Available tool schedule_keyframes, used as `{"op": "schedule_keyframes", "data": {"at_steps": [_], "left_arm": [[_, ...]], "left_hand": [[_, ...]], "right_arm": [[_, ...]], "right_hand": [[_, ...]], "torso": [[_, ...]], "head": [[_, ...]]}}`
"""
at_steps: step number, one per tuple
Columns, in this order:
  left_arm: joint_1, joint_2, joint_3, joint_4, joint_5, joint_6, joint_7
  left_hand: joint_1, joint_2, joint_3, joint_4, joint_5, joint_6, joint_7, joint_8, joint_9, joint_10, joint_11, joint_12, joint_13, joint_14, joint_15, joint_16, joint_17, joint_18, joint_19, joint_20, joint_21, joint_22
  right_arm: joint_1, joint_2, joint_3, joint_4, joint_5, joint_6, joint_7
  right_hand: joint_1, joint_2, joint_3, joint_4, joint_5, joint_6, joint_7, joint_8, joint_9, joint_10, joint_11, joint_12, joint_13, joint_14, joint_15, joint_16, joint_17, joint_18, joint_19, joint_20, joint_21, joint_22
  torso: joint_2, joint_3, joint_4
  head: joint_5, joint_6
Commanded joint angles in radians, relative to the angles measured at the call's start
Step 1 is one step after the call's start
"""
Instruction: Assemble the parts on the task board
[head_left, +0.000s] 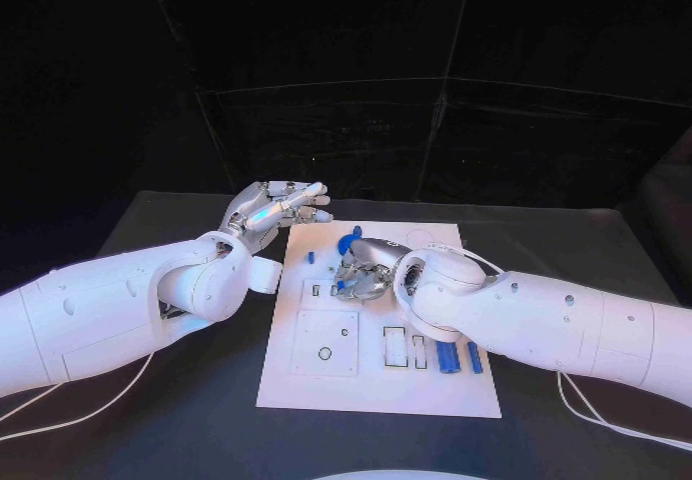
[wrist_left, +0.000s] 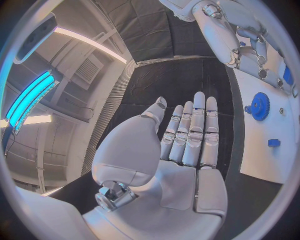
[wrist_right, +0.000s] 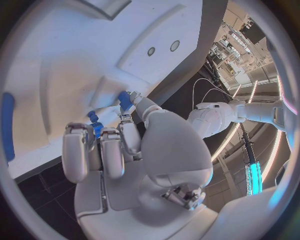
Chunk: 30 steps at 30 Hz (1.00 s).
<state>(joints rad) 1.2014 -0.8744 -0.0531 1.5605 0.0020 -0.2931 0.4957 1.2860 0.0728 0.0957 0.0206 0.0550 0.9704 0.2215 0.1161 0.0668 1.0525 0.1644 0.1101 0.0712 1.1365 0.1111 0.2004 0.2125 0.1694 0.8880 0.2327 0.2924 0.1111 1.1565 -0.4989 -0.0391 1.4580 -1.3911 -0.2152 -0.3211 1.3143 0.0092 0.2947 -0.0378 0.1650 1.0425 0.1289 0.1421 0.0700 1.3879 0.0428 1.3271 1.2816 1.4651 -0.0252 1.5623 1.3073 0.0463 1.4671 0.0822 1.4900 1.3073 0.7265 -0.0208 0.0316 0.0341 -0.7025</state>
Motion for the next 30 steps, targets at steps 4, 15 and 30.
{"op": "schedule_keyframes", "data": {"at_steps": [4, 15, 30], "left_arm": [[0.002, -0.001, 0.0, 0.001, -0.002, 0.014, 0.005], [0.002, -0.002, 0.0, 0.001, -0.002, 0.015, 0.004], [0.001, -0.002, 0.0, 0.0, -0.002, 0.015, 0.003]], "left_hand": [[0.002, 0.008, 0.005, 0.0, 0.005, 0.006, -0.001, -0.007, -0.001, 0.007, 0.0, -0.004, -0.001, 0.007, 0.003, -0.004, 0.002, 0.015, 0.008, -0.002, -0.003, -0.001], [0.002, 0.008, 0.005, 0.0, 0.005, 0.006, -0.001, -0.007, -0.001, 0.007, 0.0, -0.004, -0.001, 0.007, 0.003, -0.004, 0.002, 0.015, 0.008, -0.002, -0.003, -0.001], [0.0, 0.007, 0.006, -0.001, 0.004, 0.006, 0.0, -0.008, -0.001, 0.008, 0.0, -0.005, -0.002, 0.008, 0.003, -0.006, 0.003, 0.015, 0.009, -0.002, -0.004, -0.003]], "right_arm": [[-0.005, 0.0, -0.002, -0.006, -0.014, 0.013, 0.002], [-0.007, -0.009, -0.002, -0.003, -0.025, 0.02, -0.007], [-0.008, -0.012, -0.002, 0.003, -0.031, 0.021, -0.013]], "right_hand": [[0.004, 0.008, 0.005, -0.003, 0.005, 0.007, -0.002, 0.002, 0.001, -0.005, -0.002, -0.002, 0.0, 0.103, -0.006, 0.003, 0.252, -0.002, 0.015, -0.008, -0.005, 0.04], [-0.01, -0.008, 0.008, -0.002, 0.002, -0.013, 0.005, -0.012, -0.004, -0.01, 0.004, -0.009, -0.006, 0.103, -0.002, 0.002, 0.251, -0.001, 0.014, -0.006, -0.007, 0.037], [-0.024, -0.031, 0.009, -0.002, -0.005, -0.04, 0.015, -0.029, -0.006, -0.024, 0.012, -0.027, -0.025, 0.102, 0.004, 0.002, 0.25, -0.001, 0.013, -0.001, -0.01, 0.033]], "torso": [[-0.001, -0.0005, -0.0001], [0.0, -0.0002, -0.0007], [0.0, -0.0005, 0.0]], "head": [[0.0, -0.001], [0.0, -0.003], [-0.003, -0.006]]}}
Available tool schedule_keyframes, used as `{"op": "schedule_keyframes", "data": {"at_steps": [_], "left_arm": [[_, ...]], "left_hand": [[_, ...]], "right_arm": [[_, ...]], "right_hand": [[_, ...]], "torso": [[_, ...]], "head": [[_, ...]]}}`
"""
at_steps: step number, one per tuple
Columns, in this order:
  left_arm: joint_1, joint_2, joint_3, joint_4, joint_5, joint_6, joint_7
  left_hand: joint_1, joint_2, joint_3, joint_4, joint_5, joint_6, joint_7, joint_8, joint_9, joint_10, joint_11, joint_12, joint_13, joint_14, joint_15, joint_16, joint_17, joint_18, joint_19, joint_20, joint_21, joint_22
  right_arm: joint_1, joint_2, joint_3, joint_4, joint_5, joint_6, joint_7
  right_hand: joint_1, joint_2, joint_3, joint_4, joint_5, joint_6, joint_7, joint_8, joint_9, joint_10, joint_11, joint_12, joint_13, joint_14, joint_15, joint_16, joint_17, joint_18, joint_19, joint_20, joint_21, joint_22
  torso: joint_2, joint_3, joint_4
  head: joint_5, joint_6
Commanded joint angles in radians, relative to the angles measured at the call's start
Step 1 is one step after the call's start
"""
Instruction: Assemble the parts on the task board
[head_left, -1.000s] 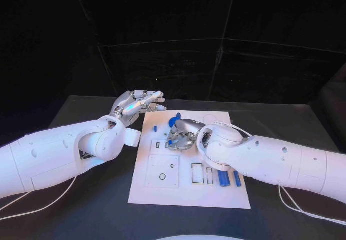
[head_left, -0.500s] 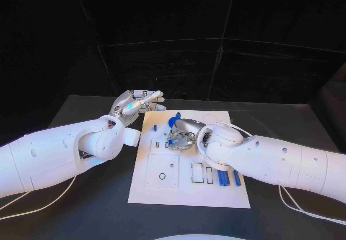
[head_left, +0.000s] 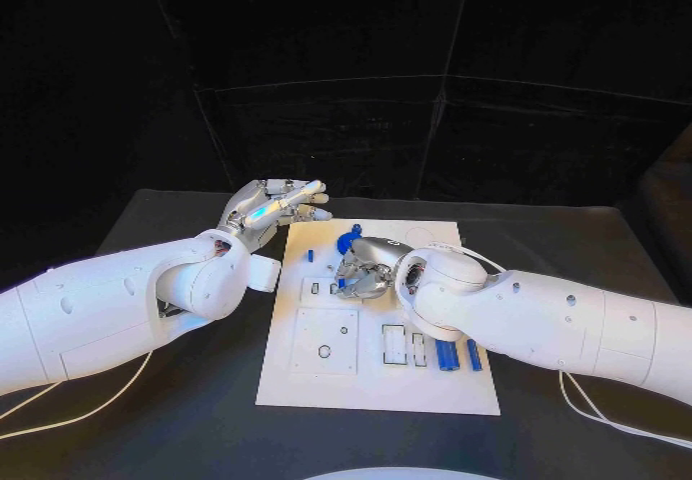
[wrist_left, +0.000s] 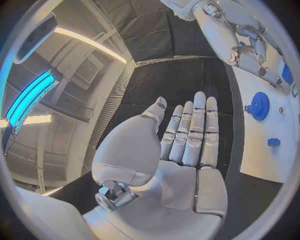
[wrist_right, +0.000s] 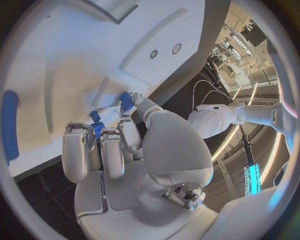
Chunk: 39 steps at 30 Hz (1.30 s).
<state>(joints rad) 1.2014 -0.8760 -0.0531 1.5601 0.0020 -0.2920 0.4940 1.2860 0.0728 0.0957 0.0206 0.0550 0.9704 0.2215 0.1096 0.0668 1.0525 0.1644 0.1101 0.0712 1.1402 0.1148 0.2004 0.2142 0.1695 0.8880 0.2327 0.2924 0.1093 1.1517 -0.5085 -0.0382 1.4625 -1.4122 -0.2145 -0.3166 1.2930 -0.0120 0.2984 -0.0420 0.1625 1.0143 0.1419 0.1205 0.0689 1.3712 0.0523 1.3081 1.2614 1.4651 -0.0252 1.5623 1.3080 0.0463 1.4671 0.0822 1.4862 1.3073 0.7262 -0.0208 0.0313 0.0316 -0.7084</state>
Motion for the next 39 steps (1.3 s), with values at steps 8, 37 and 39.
{"op": "schedule_keyframes", "data": {"at_steps": [8, 37, 39], "left_arm": [[0.001, -0.001, 0.0, 0.0, -0.002, 0.014, 0.005], [0.001, -0.001, 0.0, -0.002, -0.002, 0.014, 0.002], [0.001, -0.001, 0.0, -0.002, -0.002, 0.014, 0.001]], "left_hand": [[0.0, 0.007, 0.006, -0.001, 0.004, 0.006, 0.0, -0.001, -0.001, 0.008, 0.0, -0.005, -0.002, 0.004, -0.001, -0.006, 0.001, 0.015, 0.009, -0.002, -0.004, -0.001], [0.0, 0.007, 0.006, -0.001, 0.004, 0.006, 0.0, -0.001, -0.001, 0.008, 0.0, -0.005, -0.002, 0.004, -0.001, -0.006, 0.001, 0.015, 0.009, -0.002, -0.004, -0.001], [0.0, 0.007, 0.006, -0.001, 0.004, 0.006, 0.0, -0.001, -0.001, 0.008, 0.0, -0.005, -0.002, 0.004, -0.001, -0.006, 0.001, 0.015, 0.009, -0.002, -0.004, -0.001]], "right_arm": [[-0.003, -0.003, -0.003, -0.002, -0.012, 0.015, -0.02], [-0.003, -0.005, -0.003, 0.003, -0.016, -0.061, -0.015], [-0.003, -0.006, -0.003, 0.005, -0.016, -0.093, -0.002]], "right_hand": [[-0.011, -0.023, 0.005, 0.004, -0.007, -0.035, 0.01, -0.019, -0.005, -0.015, 0.01, -0.017, -0.013, 0.102, 0.01, 0.002, 0.249, 0.0, 0.012, 0.005, -0.007, 0.031], [-0.052, -0.081, -0.056, 0.034, -0.051, -0.108, 0.022, -0.039, -0.003, -0.035, 0.022, -0.033, -0.034, 0.101, 0.022, -0.002, 0.243, 0.001, 0.009, 0.017, -0.013, 0.021], [-0.055, -0.087, -0.073, 0.044, -0.052, -0.124, 0.025, -0.04, -0.003, -0.04, 0.026, -0.036, -0.039, 0.101, 0.025, -0.002, 0.242, 0.002, 0.008, 0.019, -0.014, 0.02]], "torso": [[0.0, -0.0004, 0.0003], [0.0, -0.0004, 0.0003], [0.0, -0.0003, 0.0005]], "head": [[0.0, 0.0], [-0.008, 0.0], [-0.008, 0.0]]}}
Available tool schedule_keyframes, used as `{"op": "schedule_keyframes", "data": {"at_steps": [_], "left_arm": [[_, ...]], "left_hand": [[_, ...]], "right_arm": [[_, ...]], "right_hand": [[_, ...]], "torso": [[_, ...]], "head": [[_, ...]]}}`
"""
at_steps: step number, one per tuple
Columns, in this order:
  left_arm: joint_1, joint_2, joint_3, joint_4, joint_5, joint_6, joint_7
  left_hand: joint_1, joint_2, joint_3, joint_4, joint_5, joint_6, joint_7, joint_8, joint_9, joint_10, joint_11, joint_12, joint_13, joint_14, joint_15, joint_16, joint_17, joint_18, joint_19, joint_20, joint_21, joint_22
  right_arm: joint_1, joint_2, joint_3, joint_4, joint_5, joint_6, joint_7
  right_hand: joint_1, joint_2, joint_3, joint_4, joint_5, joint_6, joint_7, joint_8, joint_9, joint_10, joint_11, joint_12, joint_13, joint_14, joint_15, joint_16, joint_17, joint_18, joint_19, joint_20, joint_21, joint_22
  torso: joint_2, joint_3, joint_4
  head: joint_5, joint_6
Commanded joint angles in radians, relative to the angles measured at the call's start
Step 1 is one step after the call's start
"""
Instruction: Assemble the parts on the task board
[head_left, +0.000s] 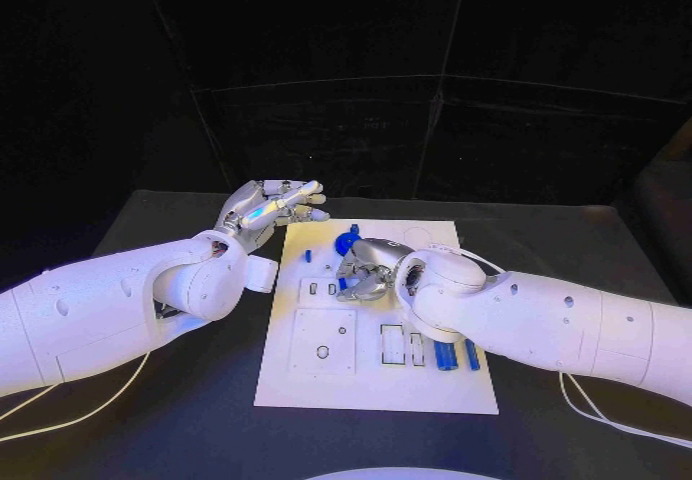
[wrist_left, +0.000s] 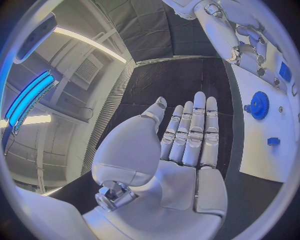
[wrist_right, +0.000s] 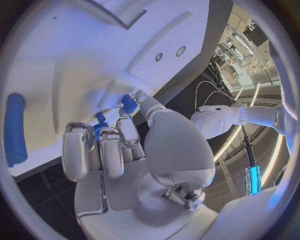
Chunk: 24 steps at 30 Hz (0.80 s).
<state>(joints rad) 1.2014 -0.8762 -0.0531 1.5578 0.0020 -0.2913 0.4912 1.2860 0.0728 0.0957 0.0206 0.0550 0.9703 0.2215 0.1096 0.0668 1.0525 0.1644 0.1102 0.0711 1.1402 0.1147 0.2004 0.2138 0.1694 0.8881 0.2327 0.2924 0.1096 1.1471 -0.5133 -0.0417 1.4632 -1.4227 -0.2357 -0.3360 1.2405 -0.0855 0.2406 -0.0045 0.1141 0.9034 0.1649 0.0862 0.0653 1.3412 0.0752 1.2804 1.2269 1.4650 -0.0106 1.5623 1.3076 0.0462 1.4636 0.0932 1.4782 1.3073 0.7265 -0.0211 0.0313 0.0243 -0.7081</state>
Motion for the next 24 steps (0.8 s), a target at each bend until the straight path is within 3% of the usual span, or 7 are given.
{"op": "schedule_keyframes", "data": {"at_steps": [1, 11, 15, 18, 20, 21, 24], "left_arm": [[0.001, 0.0, 0.0, 0.0, -0.002, 0.013, 0.004], [0.001, 0.0, 0.0, -0.005, -0.006, 0.006, -0.008], [0.001, -0.002, 0.0, -0.008, -0.027, -0.001, -0.026], [0.001, -0.007, 0.0, -0.012, -0.077, 0.003, -0.07], [0.003, -0.011, 0.0, -0.017, -0.127, 0.013, -0.119], [0.004, -0.013, 0.0, -0.019, -0.158, 0.021, -0.152], [0.012, -0.02, 0.001, -0.022, -0.259, 0.046, -0.263]], "left_hand": [[0.0, 0.007, 0.006, -0.001, 0.004, 0.006, 0.0, -0.001, -0.001, 0.008, 0.0, -0.005, -0.002, 0.004, -0.001, -0.006, 0.001, 0.015, 0.009, -0.002, -0.004, -0.001], [-0.007, 0.004, 0.018, -0.007, 0.005, 0.019, -0.01, -0.003, -0.001, 0.024, -0.009, -0.009, -0.001, 0.041, -0.012, 0.002, 0.015, 0.017, 0.037, -0.011, 0.004, -0.001], [-0.017, 0.0, 0.028, -0.008, 0.005, 0.036, -0.021, -0.002, 0.0, 0.06, -0.024, -0.005, 0.002, 0.117, -0.035, 0.035, 0.047, 0.017, 0.094, -0.034, 0.032, 0.009], [-0.029, -0.009, 0.033, -0.005, 0.006, 0.054, -0.038, -0.002, 0.001, 0.12, -0.05, 0.011, 0.011, 0.229, -0.07, 0.099, 0.098, 0.016, 0.175, -0.066, 0.078, 0.028], [-0.05, -0.02, 0.028, 0.006, 0.006, 0.085, -0.063, 0.007, 0.006, 0.185, -0.081, 0.033, 0.026, 0.349, -0.105, 0.195, 0.164, 0.015, 0.266, -0.105, 0.138, 0.056], [-0.057, -0.021, 0.034, 0.012, 0.011, 0.098, -0.074, 0.007, 0.006, 0.208, -0.1, 0.033, 0.035, 0.355, -0.117, 0.264, 0.221, 0.014, 0.308, -0.126, 0.174, 0.074], [-0.074, -0.041, 0.03, 0.021, 0.004, 0.132, -0.099, 0.014, 0.014, 0.297, -0.119, 0.075, 0.076, 0.39, -0.143, 0.723, 0.659, 0.015, 0.355, -0.147, 0.236, 0.109]], "right_arm": [[0.001, -0.002, 0.0, 0.006, -0.005, -0.088, 0.026], [0.001, -0.043, 0.001, 0.056, 0.027, -0.196, 0.161], [0.007, -0.096, 0.002, 0.102, 0.065, -0.181, 0.257], [0.023, -0.159, 0.004, 0.143, 0.129, -0.12, 0.345], [0.039, -0.2, 0.006, 0.161, 0.186, -0.078, 0.387], [0.05, -0.224, 0.007, 0.168, 0.223, -0.054, 0.401], [0.085, -0.281, 0.009, 0.173, 0.338, -0.012, 0.432]], "right_hand": [[-0.002, -0.016, -0.022, 0.01, -0.004, -0.021, 0.003, -0.006, 0.001, -0.013, 0.004, -0.012, -0.008, 0.1, 0.011, -0.002, 0.242, 0.002, 0.011, 0.009, -0.006, 0.019], [0.028, -0.021, -0.058, 0.023, 0.007, -0.064, 0.012, -0.002, 0.001, -0.024, 0.012, -0.02, -0.023, 0.101, 0.018, -0.002, 0.243, 0.002, 0.012, 0.015, -0.007, 0.019], [0.036, -0.022, -0.065, 0.025, 0.008, -0.062, 0.012, 0.004, 0.003, -0.022, 0.012, -0.017, -0.021, 0.101, 0.018, -0.001, 0.245, 0.002, 0.013, 0.016, -0.006, 0.021], [0.056, -0.012, -0.069, 0.023, 0.015, -0.044, 0.007, 0.022, 0.006, -0.018, 0.008, -0.013, -0.018, 0.1, 0.016, -0.003, 0.24, 0.002, 0.012, 0.015, -0.006, 0.019], [0.071, -0.003, -0.069, 0.018, 0.03, -0.019, 0.001, 0.04, 0.011, -0.019, 0.003, -0.014, -0.02, 0.095, 0.012, -0.014, 0.219, 0.006, 0.005, 0.013, -0.014, 0.002], [0.076, 0.0, -0.07, 0.016, 0.042, -0.003, -0.003, 0.051, 0.014, -0.021, -0.001, -0.017, -0.024, 0.09, 0.009, -0.023, 0.203, 0.009, -0.002, 0.011, -0.021, -0.014], [0.08, 0.005, -0.076, 0.015, 0.056, 0.012, -0.009, 0.065, 0.014, -0.033, -0.007, -0.034, -0.042, 0.077, 0.003, -0.05, 0.156, 0.018, -0.022, 0.005, -0.043, -0.06]], "torso": [[0.0, 0.0, 0.0005], [-0.001, 0.0008, -0.0002], [-0.002, 0.0003, 0.0007], [-0.003, -0.0009, 0.0024], [-0.009, -0.0002, -0.0003], [-0.011, 0.0013, -0.0028], [-0.02, 0.0056, -0.007]], "head": [[-0.001, 0.0], [0.0, 0.004], [-0.001, 0.005], [-0.004, 0.009], [-0.003, 0.007], [-0.001, 0.006], [0.004, 0.006]]}}
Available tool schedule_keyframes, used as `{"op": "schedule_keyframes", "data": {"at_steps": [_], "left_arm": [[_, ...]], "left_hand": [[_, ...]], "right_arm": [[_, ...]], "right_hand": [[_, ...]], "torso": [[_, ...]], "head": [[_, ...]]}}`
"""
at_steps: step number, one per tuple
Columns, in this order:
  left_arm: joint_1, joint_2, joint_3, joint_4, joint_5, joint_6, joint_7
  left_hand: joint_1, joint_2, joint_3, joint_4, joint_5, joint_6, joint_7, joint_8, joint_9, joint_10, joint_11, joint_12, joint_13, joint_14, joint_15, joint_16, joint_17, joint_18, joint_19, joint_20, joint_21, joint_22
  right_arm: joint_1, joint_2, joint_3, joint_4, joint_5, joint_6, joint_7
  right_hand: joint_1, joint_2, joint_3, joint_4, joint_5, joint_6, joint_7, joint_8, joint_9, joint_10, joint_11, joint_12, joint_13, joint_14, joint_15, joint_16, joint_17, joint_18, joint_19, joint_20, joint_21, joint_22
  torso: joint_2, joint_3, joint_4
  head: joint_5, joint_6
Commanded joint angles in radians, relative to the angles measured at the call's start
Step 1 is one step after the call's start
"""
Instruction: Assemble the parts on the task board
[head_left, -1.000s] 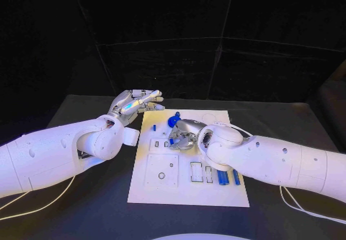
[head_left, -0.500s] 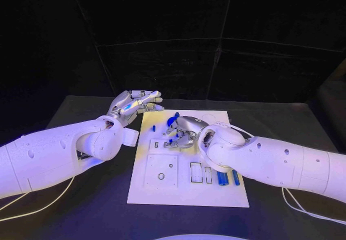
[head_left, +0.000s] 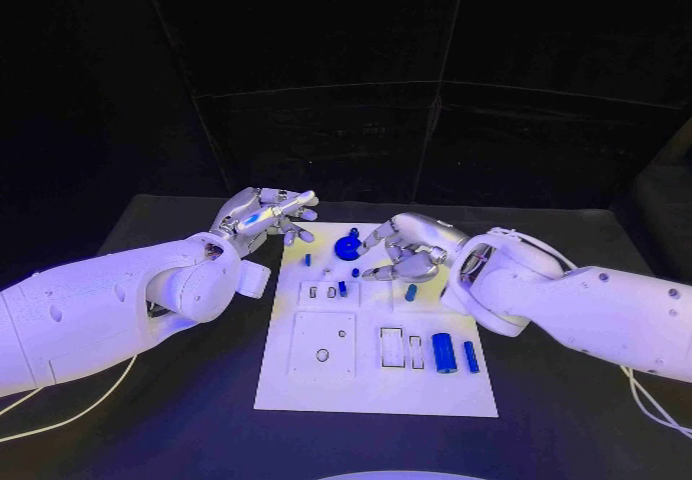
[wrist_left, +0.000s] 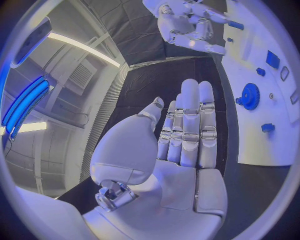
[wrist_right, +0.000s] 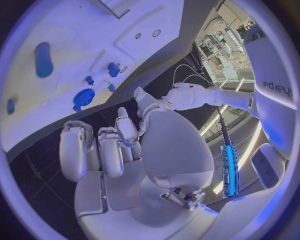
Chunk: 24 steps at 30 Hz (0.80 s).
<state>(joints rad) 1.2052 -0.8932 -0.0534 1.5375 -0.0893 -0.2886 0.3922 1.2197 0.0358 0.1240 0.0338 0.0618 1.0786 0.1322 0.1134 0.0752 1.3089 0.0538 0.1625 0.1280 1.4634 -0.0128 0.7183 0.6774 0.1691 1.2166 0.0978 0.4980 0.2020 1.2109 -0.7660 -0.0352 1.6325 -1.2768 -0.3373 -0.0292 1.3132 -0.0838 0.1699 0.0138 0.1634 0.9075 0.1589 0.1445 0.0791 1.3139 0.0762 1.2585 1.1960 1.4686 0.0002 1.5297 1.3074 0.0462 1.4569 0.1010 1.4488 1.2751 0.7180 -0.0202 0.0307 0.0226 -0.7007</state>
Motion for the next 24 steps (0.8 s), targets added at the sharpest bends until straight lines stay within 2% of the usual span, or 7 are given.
{"op": "schedule_keyframes", "data": {"at_steps": [1, 3, 7, 15, 16, 19, 24], "left_arm": [[0.014, -0.005, 0.001, -0.003, -0.224, 0.059, -0.224], [0.026, -0.004, 0.001, -0.008, -0.309, 0.1, -0.323], [0.051, 0.007, 0.001, -0.02, -0.464, 0.197, -0.504], [0.094, 0.063, 0.001, -0.045, -0.756, 0.315, -0.762], [0.098, 0.071, 0.001, -0.049, -0.777, 0.324, -0.782], [0.114, 0.102, -0.005, -0.069, -0.835, 0.352, -0.843], [0.138, 0.151, -0.027, -0.099, -0.889, 0.389, -0.915]], "left_hand": [[-0.021, -0.013, -0.005, 0.015, -0.002, 0.046, -0.027, 0.021, 0.015, 0.079, -0.026, 0.059, 0.051, 0.076, -0.03, 0.428, 0.413, 0.014, 0.075, -0.029, 0.085, 0.046], [-0.034, -0.015, -0.012, 0.024, 0.0, 0.059, -0.039, 0.033, 0.028, 0.106, -0.04, 0.114, 0.104, 0.085, -0.042, 0.619, 0.613, 0.011, 0.108, -0.043, 0.15, 0.087], [-0.093, -0.004, -0.047, 0.076, -0.002, 0.047, -0.041, 0.064, 0.063, 0.084, -0.049, 0.257, 0.244, 0.087, -0.046, 0.747, 0.759, -0.02, 0.134, -0.052, 0.365, 0.333], [-0.126, 0.012, -0.149, 0.159, -0.003, -0.026, -0.041, 0.17, 0.153, -0.068, -0.041, 0.482, 0.472, 0.08, -0.037, 0.765, 0.779, -0.011, 0.056, -0.047, 0.442, 0.395], [-0.125, 0.016, -0.155, 0.164, -0.003, -0.026, -0.043, 0.181, 0.16, -0.068, -0.042, 0.5, 0.487, 0.085, -0.041, 0.778, 0.795, -0.018, 0.064, -0.046, 0.47, 0.431], [-0.103, 0.031, -0.205, 0.189, -0.004, -0.048, -0.057, 0.277, 0.226, -0.03, -0.055, 0.748, 0.72, 0.096, -0.058, 0.816, 0.843, -0.032, 0.074, -0.051, 0.573, 0.553], [-0.11, 0.041, -0.253, 0.225, -0.009, -0.072, -0.072, 0.363, 0.291, -0.005, -0.062, 0.881, 0.848, 0.102, -0.057, 0.837, 0.871, -0.038, 0.081, -0.06, 0.639, 0.64]], "right_arm": [[0.036, -0.055, 0.003, 0.002, 0.252, 0.099, 0.137], [0.052, -0.085, 0.012, -0.007, 0.33, 0.102, 0.15], [0.07, -0.12, 0.027, -0.034, 0.423, 0.092, 0.165], [0.09, -0.127, 0.036, -0.106, 0.478, 0.077, 0.163], [0.091, -0.126, 0.036, -0.11, 0.478, 0.077, 0.162], [0.093, -0.119, 0.036, -0.127, 0.476, 0.077, 0.155], [0.095, -0.108, 0.037, -0.148, 0.454, 0.078, 0.143]], "right_hand": [[0.007, 0.005, -0.01, -0.002, 0.01, 0.008, -0.004, 0.009, -0.002, -0.009, -0.01, -0.018, -0.018, 0.068, -0.01, -0.031, 0.132, 0.021, -0.023, -0.006, -0.024, -0.048], [0.005, 0.007, -0.015, -0.001, 0.013, 0.008, -0.005, 0.012, -0.003, -0.011, -0.011, -0.021, -0.022, 0.064, -0.012, -0.04, 0.118, 0.023, -0.027, -0.008, -0.03, -0.058], [0.003, 0.012, -0.02, 0.002, 0.02, 0.004, -0.005, 0.013, -0.005, -0.014, -0.011, -0.026, -0.028, 0.063, -0.013, -0.046, 0.11, 0.025, -0.031, -0.009, -0.036, -0.068], [0.003, 0.017, -0.028, 0.004, 0.028, -0.006, -0.004, 0.012, -0.009, -0.024, -0.011, -0.04, -0.043, 0.06, -0.013, -0.058, 0.093, 0.029, -0.039, -0.011, -0.049, -0.092], [0.003, 0.017, -0.028, 0.004, 0.028, -0.006, -0.004, 0.012, -0.009, -0.024, -0.011, -0.04, -0.043, 0.06, -0.013, -0.058, 0.093, 0.029, -0.039, -0.011, -0.049, -0.092], [0.003, 0.018, -0.03, 0.004, 0.029, -0.007, -0.004, 0.013, -0.009, -0.026, -0.011, -0.042, -0.046, 0.059, -0.014, -0.06, 0.09, 0.029, -0.04, -0.011, -0.05, -0.095], [0.004, 0.019, -0.031, 0.004, 0.031, -0.008, -0.004, 0.013, -0.009, -0.028, -0.011, -0.044, -0.048, 0.059, -0.014, -0.062, 0.088, 0.03, -0.04, -0.011, -0.052, -0.097]], "torso": [[-0.016, 0.0071, -0.009], [-0.022, 0.0095, -0.0107], [-0.033, 0.014, -0.0132], [-0.047, 0.0236, -0.015], [-0.048, 0.0247, -0.0146], [-0.052, 0.0268, -0.0122], [-0.053, 0.0286, -0.014]], "head": [[0.007, -0.002], [0.008, -0.005], [0.011, -0.01], [0.013, -0.021], [0.012, -0.022], [0.01, -0.025], [0.011, -0.028]]}}
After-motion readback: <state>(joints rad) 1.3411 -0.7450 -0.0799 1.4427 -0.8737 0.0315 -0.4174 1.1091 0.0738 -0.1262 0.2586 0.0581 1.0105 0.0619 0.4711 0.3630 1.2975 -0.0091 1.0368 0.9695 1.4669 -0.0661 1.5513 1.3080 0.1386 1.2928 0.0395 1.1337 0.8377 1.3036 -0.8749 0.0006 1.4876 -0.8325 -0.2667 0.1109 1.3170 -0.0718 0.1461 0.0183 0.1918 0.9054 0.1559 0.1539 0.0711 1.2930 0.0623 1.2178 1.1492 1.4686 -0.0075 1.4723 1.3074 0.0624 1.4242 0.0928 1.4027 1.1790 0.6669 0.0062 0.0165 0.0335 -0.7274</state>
